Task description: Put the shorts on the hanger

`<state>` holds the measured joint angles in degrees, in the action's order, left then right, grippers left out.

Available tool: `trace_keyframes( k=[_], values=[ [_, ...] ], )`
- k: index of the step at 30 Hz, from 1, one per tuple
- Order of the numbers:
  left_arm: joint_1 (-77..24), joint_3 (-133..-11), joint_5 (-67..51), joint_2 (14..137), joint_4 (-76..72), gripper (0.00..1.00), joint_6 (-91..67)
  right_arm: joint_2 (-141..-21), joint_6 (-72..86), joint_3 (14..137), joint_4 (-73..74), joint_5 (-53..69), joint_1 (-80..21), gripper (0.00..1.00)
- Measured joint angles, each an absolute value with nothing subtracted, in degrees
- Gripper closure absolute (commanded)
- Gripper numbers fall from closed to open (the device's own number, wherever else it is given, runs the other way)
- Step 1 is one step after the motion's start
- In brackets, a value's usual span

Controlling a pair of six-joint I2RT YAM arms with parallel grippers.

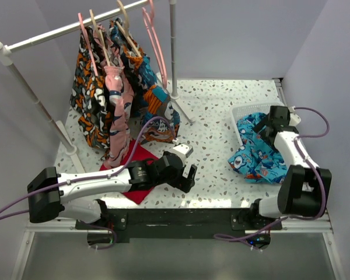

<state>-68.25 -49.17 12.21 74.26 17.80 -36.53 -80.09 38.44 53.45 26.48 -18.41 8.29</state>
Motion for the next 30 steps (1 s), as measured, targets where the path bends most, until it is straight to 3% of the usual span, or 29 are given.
trace_keyframes(
  k=[4,6,7,10,15,23,30],
  values=[
    [-68.2,-49.2,11.7,74.3,17.1,0.0,-36.3,-87.7,39.0,53.5,21.8,-17.1,10.3,0.09],
    [-68.1,-49.2,11.5,74.3,16.9,0.0,-36.3,-92.2,39.1,53.9,20.4,-15.4,10.2,0.25],
    [-68.1,-49.2,11.5,74.3,16.8,0.0,-36.3,-93.8,39.0,53.9,19.8,-14.7,10.1,0.52],
    [-68.0,-49.2,11.7,74.3,16.9,0.0,-36.2,-92.9,38.2,53.9,20.2,-13.5,10.4,0.96],
    [-67.8,-50.0,13.7,74.2,18.4,0.0,-36.6,-81.7,37.2,56.6,24.2,-10.7,10.2,1.0],
    [-62.6,-51.6,15.4,68.6,22.6,0.01,-39.0,-64.5,34.5,73.0,27.5,2.7,9.2,1.0],
    [-57.9,-57.8,18.1,62.5,27.9,0.01,-39.4,-59.7,34.7,80.1,29.9,16.4,-2.9,1.0]
  ],
)
